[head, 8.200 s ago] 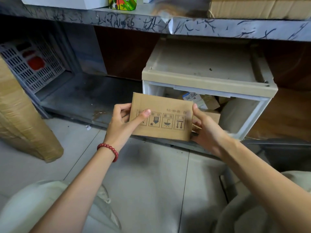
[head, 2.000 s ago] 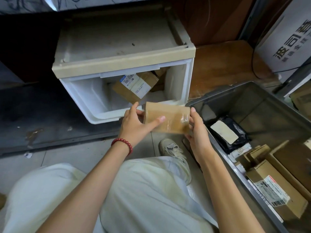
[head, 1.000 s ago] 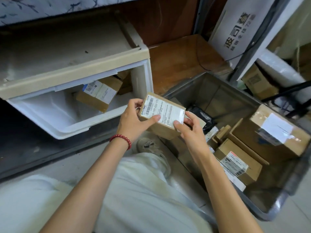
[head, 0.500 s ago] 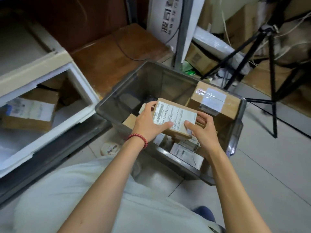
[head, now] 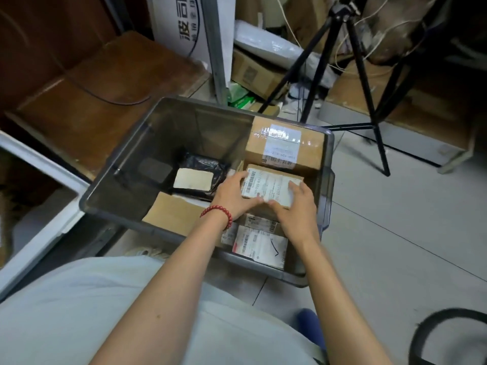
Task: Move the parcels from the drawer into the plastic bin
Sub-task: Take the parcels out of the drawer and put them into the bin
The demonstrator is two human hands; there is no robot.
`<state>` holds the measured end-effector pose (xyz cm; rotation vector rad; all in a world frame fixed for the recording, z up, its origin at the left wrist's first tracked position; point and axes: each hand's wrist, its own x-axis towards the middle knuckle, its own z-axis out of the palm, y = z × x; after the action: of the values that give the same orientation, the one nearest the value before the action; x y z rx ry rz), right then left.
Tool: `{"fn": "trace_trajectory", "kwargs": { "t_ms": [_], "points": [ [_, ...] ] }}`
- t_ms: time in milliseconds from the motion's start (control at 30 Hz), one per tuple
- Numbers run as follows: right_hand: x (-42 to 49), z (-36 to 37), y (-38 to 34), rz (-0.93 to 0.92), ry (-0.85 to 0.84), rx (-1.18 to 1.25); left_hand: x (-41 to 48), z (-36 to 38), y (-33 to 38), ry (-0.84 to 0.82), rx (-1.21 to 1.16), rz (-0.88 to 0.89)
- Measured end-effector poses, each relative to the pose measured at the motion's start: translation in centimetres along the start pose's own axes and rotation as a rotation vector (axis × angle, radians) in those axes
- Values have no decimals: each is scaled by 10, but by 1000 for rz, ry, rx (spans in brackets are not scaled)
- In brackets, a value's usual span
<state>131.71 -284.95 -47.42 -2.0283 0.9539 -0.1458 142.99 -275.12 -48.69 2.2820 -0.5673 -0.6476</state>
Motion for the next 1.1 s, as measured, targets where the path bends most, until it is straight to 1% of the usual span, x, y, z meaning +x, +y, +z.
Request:
{"fn": "trace_trajectory", "kwargs": {
  "t_ms": [100,200,267,333,400,467,533,633,733,867,967,1100],
  "points": [
    [6,6,1,6,-4,-27,6,9,5,-50,81,58],
    [6,13,3,1,-23,-85,8,11,1,-104,147,76],
    [6,14,7,-17,-32,-200,7,6,-4,-112,293,89],
    [7,14,11,-52,-44,-337,3,0,-9,-26,514,139],
    [7,13,12,-67,-54,-408,-4,-8,-16,103,612,150],
    [6,12,8,-66,-46,-392,-13,-20,-28,189,668,91],
    [5,12,1,-85,-13,-342,-25,-37,-43,241,726,-8],
    [0,23,-18,-188,-31,-319,-51,-65,-65,354,725,-181],
    [-9,49,-49,-346,-125,-337,-84,-95,-87,473,656,-310],
    [-28,92,-99,-620,-273,-359,-128,-137,-117,596,559,-494],
    [-44,124,-135,-756,-403,-348,-162,-163,-140,667,479,-616],
    [-64,165,-178,-940,-533,-334,-207,-192,-175,741,419,-748]
  ]
}}
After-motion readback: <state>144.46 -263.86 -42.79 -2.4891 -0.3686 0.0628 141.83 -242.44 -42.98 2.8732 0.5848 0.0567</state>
